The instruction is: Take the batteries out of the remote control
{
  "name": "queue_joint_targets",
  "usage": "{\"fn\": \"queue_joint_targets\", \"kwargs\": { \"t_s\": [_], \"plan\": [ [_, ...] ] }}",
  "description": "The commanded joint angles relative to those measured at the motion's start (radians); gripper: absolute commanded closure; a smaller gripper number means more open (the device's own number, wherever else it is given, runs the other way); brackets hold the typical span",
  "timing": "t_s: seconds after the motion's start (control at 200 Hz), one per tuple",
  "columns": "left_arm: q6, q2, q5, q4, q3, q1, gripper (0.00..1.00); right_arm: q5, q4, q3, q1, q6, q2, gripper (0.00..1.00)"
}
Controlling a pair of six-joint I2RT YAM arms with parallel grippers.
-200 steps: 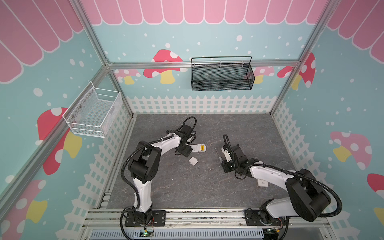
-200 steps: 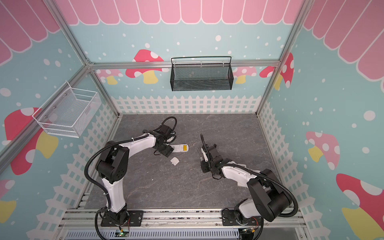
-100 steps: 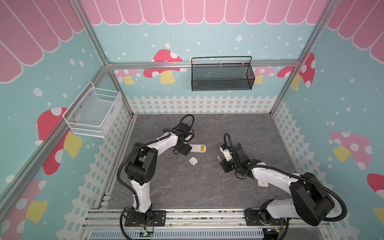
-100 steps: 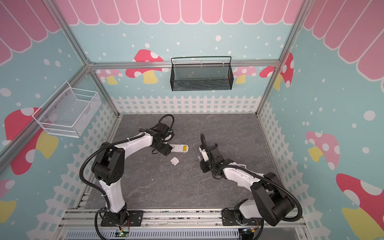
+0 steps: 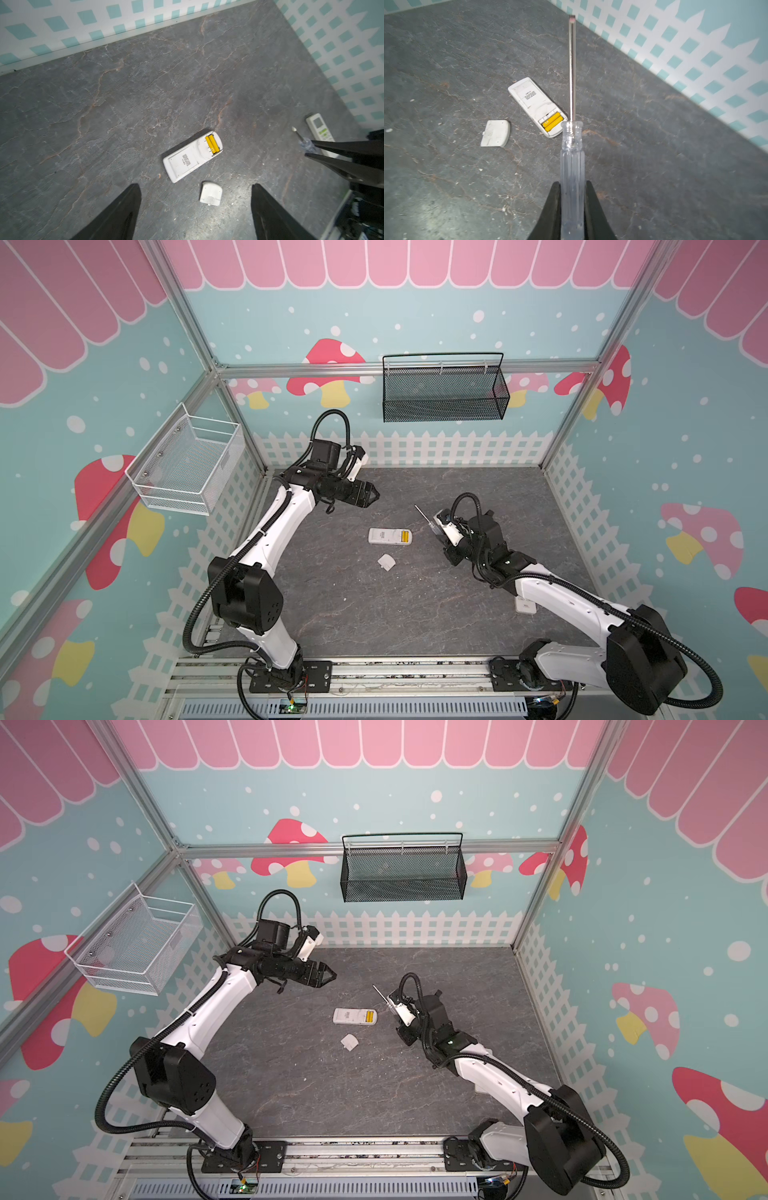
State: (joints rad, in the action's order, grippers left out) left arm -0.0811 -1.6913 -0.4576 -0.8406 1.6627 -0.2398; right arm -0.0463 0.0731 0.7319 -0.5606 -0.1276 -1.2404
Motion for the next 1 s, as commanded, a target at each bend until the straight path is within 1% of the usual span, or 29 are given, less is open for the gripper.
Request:
{"fn": "queue_joint_targets", "kwargs": {
  "t_s": [0.0, 0.1, 0.23, 0.39, 0.47, 0.525, 0.625, 0.716, 0.866, 0.921, 0.996],
  "plan": [
    [0.081, 0.015, -0.233, -0.029, -0.028, -0.008, 0.17, 0.035, 0.11, -0.016, -0.025, -0.224, 0.021, 0.88],
    [0.106, 0.036, -0.327, 0.014, -0.095, -0.013, 0.18, 0.061, 0.152, -0.028, -0.042, -0.295, 0.02, 0.88],
    [0.16, 0.048, -0.363, 0.079, -0.162, -0.014, 0.19, 0.077, 0.197, -0.055, -0.061, -0.383, 0.007, 0.88],
    [0.196, 0.042, -0.425, 0.128, -0.204, -0.034, 0.22, 0.077, 0.23, -0.072, -0.081, -0.405, -0.005, 0.88],
    [0.219, 0.034, -0.458, 0.143, -0.207, -0.046, 0.23, 0.1, 0.222, -0.061, -0.096, -0.408, -0.023, 0.88],
    [0.232, 0.026, -0.459, 0.147, -0.205, -0.054, 0.24, 0.105, 0.219, -0.054, -0.112, -0.406, -0.027, 0.88],
    [0.246, 0.007, -0.47, 0.175, -0.208, -0.079, 0.25, 0.08, 0.244, -0.068, -0.124, -0.414, -0.036, 0.88],
    [0.254, -0.013, -0.458, 0.177, -0.202, -0.099, 0.27, 0.095, 0.224, -0.039, -0.139, -0.41, -0.058, 0.88],
    [0.257, -0.034, -0.441, 0.18, -0.207, -0.112, 0.34, 0.092, 0.25, -0.047, -0.152, -0.403, -0.048, 0.88],
    [0.26, -0.037, -0.444, 0.186, -0.208, -0.112, 0.38, 0.094, 0.253, -0.045, -0.152, -0.401, -0.054, 0.88],
    [0.255, -0.039, -0.45, 0.176, -0.201, -0.112, 0.49, 0.089, 0.226, -0.026, -0.153, -0.379, -0.059, 0.88]
  ]
}}
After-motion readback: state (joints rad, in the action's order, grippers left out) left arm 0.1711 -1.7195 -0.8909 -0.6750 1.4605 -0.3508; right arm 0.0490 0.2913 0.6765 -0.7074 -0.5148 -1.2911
